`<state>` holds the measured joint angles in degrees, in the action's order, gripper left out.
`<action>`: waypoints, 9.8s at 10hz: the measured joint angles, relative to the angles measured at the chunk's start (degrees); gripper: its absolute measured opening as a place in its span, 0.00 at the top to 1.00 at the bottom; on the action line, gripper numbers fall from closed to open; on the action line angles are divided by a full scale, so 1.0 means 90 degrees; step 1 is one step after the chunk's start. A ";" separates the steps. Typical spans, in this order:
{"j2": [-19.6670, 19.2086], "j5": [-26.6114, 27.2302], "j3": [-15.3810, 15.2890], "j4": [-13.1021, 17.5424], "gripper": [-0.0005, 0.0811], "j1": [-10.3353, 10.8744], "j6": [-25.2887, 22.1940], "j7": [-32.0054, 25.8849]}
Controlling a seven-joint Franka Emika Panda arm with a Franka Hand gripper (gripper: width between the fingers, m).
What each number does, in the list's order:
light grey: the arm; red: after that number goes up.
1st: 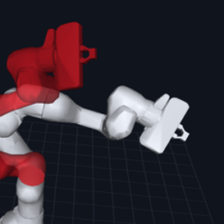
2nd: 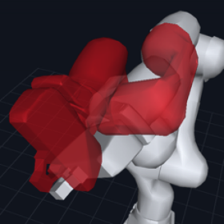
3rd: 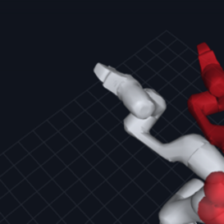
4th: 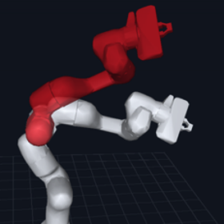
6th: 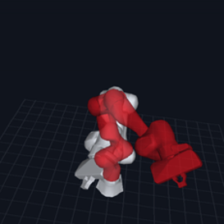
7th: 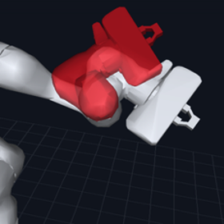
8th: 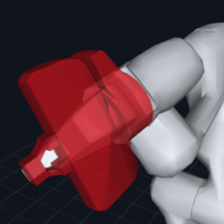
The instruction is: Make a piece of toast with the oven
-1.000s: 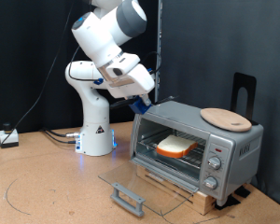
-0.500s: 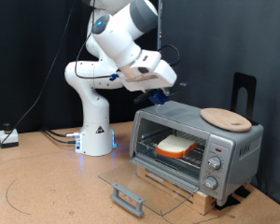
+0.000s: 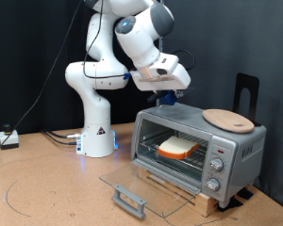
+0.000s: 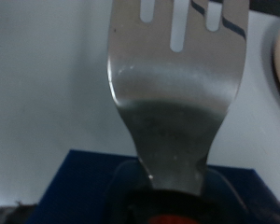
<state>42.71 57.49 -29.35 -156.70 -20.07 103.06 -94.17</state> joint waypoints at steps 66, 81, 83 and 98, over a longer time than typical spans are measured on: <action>-0.6596 -0.3597 0.1238 0.3378 0.01 -0.3582 0.0001 0.7920; -0.7342 -0.3894 0.0480 0.2323 0.01 -0.3298 0.0242 0.7646; -0.7058 -0.3730 0.0474 0.2367 0.01 -0.3474 -0.0637 0.7231; -0.4074 -0.2289 -0.0250 0.1468 0.01 -0.3339 -0.2685 0.6584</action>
<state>6.04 36.89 -31.60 -143.49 -50.11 78.90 -34.91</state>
